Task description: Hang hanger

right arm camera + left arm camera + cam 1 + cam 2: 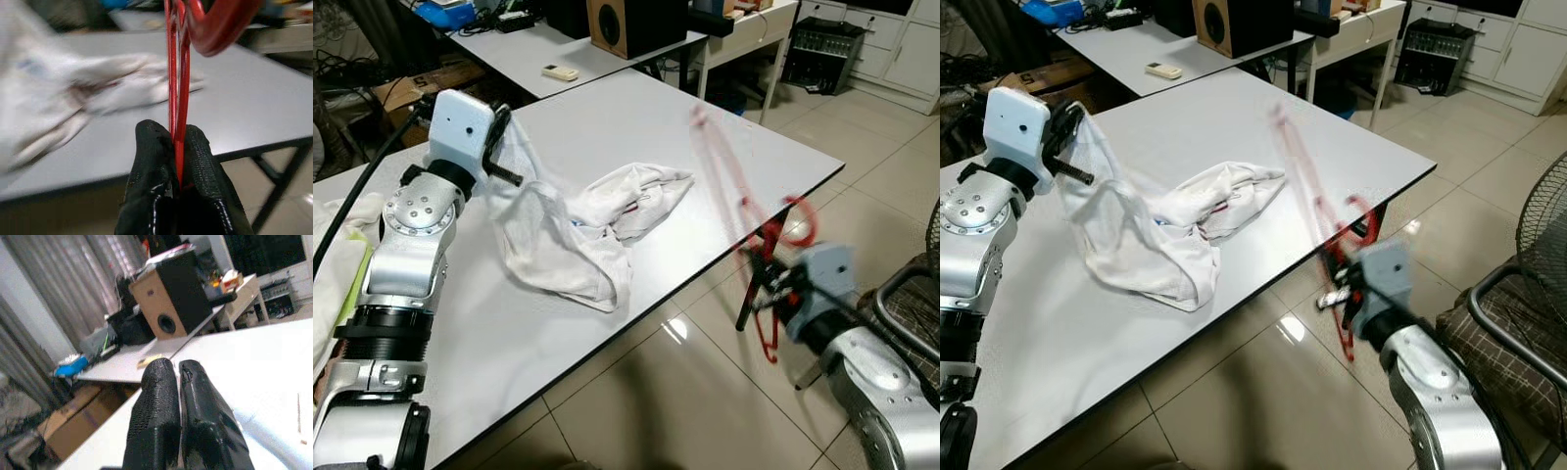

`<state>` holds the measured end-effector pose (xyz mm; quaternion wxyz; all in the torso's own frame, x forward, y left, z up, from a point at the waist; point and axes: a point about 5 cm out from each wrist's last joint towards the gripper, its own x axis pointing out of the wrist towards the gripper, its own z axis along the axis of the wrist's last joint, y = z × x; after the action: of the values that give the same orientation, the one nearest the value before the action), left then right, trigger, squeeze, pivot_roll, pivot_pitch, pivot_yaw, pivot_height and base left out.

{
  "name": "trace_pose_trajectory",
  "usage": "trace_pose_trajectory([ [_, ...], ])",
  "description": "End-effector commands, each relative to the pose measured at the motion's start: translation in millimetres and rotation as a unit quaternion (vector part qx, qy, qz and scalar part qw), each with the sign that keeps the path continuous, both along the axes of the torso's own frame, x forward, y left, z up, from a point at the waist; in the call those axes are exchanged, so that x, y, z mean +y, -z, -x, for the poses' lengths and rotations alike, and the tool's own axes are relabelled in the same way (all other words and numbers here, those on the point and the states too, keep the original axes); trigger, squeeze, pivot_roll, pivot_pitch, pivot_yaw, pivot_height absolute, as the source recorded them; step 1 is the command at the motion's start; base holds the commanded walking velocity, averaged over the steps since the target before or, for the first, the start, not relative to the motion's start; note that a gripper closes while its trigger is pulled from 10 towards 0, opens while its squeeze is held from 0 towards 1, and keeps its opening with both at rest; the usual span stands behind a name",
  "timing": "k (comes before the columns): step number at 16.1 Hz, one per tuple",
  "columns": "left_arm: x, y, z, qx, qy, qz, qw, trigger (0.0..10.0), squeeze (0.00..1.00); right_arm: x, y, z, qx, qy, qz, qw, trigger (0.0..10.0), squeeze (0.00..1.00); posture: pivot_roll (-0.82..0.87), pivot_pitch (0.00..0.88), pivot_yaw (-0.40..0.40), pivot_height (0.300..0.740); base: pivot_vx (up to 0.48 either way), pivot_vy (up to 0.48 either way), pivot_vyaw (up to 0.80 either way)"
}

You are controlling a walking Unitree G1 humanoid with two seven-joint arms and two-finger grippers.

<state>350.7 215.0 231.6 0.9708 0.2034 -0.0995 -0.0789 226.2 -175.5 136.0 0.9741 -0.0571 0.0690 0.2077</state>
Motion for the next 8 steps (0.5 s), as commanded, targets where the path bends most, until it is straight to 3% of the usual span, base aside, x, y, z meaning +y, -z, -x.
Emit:
trace_pose_trajectory([
  [1,4.7,-7,-2.8,-0.003,-0.014,0.019,1.0,0.0,0.0,8.3,-3,6.5,0.004,-0.051,-0.008,0.999,10.0,0.0,-0.09,0.0,0.1,0.74,0.0,0.0,0.0],
  [2,6.8,-9,-5.1,0.006,-0.018,0.073,0.997,0.0,0.0,11.3,-3,16.8,0.021,-0.107,-0.003,0.994,10.0,0.0,-0.09,0.0,0.1,0.74,0.0,0.0,0.0],
  [3,7.0,-10,-5.7,0.006,-0.019,0.083,0.996,0.0,0.0,12.7,-3,20.3,0.029,-0.125,-0.003,0.992,10.0,0.0,-0.09,0.0,0.1,0.74,0.0,0.0,0.0],
  [5,6.7,-9,-5.9,0.014,-0.02,0.089,0.996,0.0,0.0,23.4,1,35.8,0.074,-0.205,-0.009,0.976,10.0,0.0,-0.09,0.0,0.098,0.74,0.0,0.0,0.0],
  [8,4.6,-6,-4.2,0.023,-0.022,0.085,0.996,0.0,0.0,25.6,6,42.1,0.128,-0.249,-0.014,0.96,10.0,0.0,-0.08,0.0,0.086,0.74,0.0,0.0,0.0],
])
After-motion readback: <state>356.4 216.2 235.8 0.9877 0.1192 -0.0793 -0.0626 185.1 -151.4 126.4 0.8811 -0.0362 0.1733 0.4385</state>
